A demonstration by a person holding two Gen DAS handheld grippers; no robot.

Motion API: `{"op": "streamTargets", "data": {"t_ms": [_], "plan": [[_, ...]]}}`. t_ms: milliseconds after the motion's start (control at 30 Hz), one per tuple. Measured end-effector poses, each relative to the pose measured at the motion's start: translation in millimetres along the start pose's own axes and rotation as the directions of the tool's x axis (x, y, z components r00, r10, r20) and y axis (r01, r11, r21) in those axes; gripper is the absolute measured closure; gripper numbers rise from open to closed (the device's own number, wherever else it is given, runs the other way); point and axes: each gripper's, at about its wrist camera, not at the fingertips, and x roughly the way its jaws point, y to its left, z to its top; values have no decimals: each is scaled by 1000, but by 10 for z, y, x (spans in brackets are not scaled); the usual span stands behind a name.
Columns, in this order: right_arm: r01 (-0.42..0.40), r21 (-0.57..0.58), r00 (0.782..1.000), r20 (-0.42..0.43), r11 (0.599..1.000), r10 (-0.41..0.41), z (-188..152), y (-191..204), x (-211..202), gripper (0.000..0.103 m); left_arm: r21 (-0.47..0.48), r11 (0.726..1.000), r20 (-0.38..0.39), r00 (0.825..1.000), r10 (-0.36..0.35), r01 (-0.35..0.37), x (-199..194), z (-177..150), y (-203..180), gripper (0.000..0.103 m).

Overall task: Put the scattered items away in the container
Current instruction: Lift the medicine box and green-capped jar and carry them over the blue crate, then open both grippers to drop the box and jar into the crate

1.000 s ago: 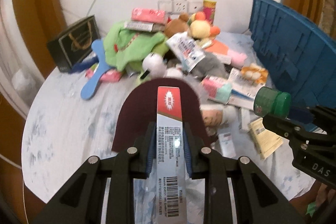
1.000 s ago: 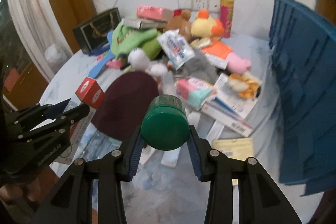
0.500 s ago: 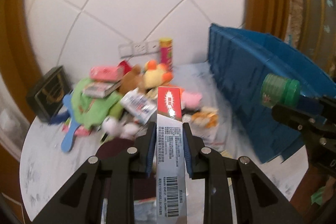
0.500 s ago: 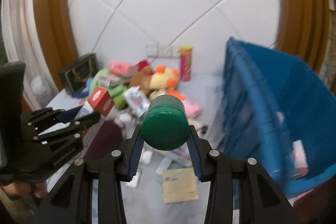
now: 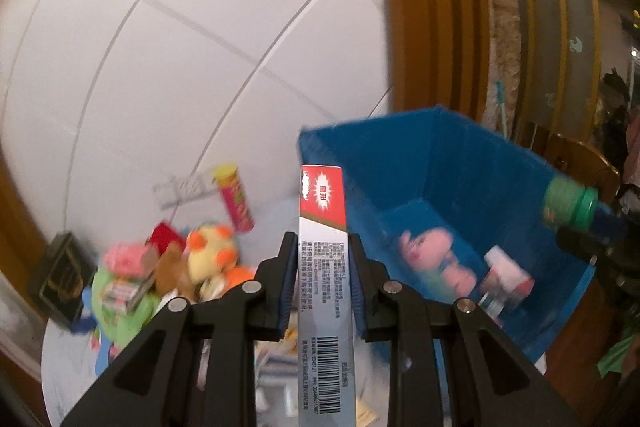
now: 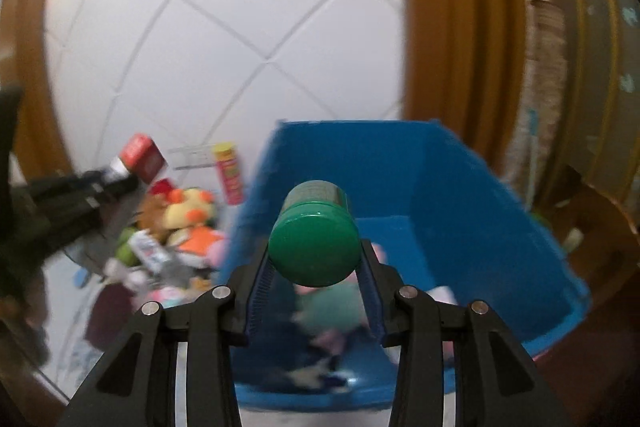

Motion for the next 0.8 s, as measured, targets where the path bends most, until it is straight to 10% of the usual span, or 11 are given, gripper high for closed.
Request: {"op": "streamTargets", "data": {"t_ms": [333,800], "plan": [[106,82,993,-68,991,-101,39,-1056,202,63,21,986,-64,985,-161,163,422,641,-1196,79],[95,42,952,-297,995,-78,-550,-1244,803,63,103,986,-406,910,-79,132,1343,-211,-1810,79]]}}
